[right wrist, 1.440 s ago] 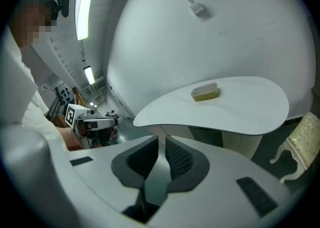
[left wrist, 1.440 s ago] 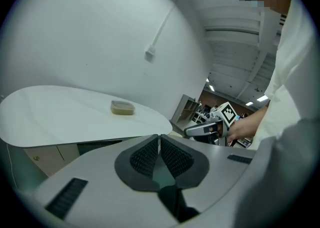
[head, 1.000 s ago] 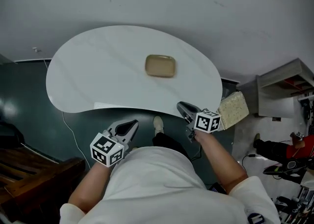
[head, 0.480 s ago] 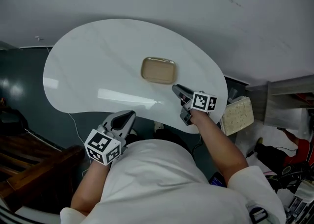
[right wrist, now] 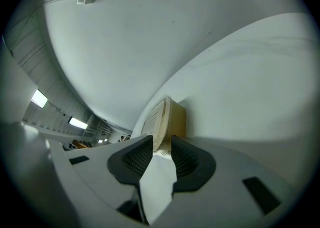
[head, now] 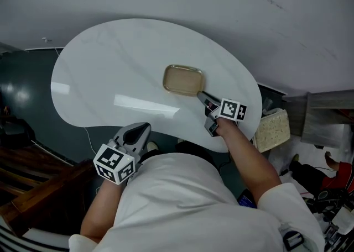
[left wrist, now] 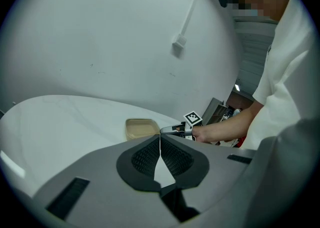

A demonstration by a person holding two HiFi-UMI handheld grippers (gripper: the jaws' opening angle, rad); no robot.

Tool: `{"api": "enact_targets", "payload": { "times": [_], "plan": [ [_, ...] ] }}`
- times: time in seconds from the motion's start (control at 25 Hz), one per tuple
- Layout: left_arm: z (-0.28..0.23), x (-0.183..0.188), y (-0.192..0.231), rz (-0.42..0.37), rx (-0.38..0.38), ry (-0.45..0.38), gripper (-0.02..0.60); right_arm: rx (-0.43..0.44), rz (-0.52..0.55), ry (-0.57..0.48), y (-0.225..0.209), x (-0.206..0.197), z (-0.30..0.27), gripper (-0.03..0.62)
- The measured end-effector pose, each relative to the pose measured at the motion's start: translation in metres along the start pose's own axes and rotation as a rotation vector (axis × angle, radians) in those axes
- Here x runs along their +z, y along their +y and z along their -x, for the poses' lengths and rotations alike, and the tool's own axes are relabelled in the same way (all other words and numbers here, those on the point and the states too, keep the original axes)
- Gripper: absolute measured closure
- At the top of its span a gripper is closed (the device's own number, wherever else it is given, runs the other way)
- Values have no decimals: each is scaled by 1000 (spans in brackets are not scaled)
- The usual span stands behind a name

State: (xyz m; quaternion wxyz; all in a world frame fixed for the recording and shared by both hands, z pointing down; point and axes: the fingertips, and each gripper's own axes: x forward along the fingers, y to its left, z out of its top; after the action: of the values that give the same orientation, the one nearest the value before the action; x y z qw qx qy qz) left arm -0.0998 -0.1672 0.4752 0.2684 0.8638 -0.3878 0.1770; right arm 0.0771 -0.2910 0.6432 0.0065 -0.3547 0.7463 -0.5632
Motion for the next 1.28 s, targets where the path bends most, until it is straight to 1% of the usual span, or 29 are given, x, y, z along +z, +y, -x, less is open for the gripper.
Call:
{"api": "enact_targets", "payload": {
  "times": [0.2, 0.48, 0.6, 1.0, 1.28],
  "plan": [
    [-4, 0, 4, 14, -1, 5, 563, 19, -14, -7, 5, 1, 0, 503],
    [-11, 5, 2, 8, -16, 5, 563, 0, -33, -38, 8, 5, 11, 523],
    [-14, 5, 2, 8, -21, 8, 563, 6, -65, -51, 9, 6, 14, 534],
    [-14, 6, 1, -5, -43, -1, 563, 67, -176, -112, 17, 12, 26, 545],
    [1, 1, 5, 3, -50, -30, 563, 100, -171, -121, 39, 5, 35, 545]
  ]
}}
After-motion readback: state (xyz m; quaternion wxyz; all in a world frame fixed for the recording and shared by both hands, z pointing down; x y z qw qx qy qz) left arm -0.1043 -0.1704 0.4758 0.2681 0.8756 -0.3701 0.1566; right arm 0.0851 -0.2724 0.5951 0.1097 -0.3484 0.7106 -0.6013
